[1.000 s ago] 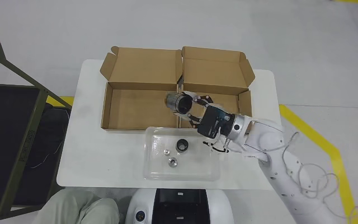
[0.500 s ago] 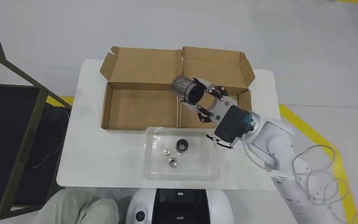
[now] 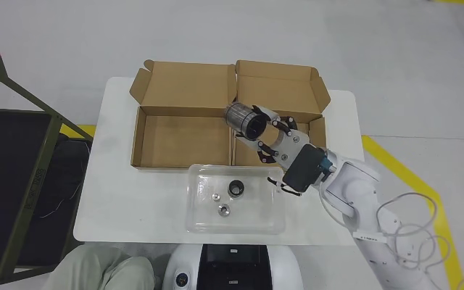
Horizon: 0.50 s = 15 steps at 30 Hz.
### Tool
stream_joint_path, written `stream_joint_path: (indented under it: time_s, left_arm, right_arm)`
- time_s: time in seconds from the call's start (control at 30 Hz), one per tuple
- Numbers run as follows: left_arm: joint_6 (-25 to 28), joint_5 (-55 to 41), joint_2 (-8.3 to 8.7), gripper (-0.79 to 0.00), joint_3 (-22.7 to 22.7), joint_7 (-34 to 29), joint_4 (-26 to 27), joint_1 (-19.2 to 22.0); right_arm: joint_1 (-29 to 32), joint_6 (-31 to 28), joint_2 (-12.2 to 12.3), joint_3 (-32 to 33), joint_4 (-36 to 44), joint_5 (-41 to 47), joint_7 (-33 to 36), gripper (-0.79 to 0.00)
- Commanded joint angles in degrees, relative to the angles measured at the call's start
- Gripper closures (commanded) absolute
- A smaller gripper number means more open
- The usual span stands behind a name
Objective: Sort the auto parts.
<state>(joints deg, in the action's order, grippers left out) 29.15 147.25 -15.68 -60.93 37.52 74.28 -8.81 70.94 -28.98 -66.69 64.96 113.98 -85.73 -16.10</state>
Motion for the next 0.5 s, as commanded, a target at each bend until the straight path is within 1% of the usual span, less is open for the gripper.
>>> stream_joint_path:
  time_s: [0.0, 0.27, 0.47]
  left_arm:
    - [0.0, 0.0, 0.0, -0.785, 0.0, 0.0, 0.0, 0.0]
    - [0.0, 0.0, 0.0, -0.785, 0.0, 0.0, 0.0, 0.0]
    - [0.0, 0.0, 0.0, -0.785, 0.0, 0.0, 0.0, 0.0]
  right_arm:
    - [0.01, -0.05, -0.01, 0.0, -0.2, 0.03, -0.15, 0.0]
    - [0.4, -0.78, 0.03, 0.21, -1.17, 0.14, 0.41, 0.0]
    - [1.67, -1.2, 0.08, -0.28, -1.27, 0.36, 4.06, 0.0]
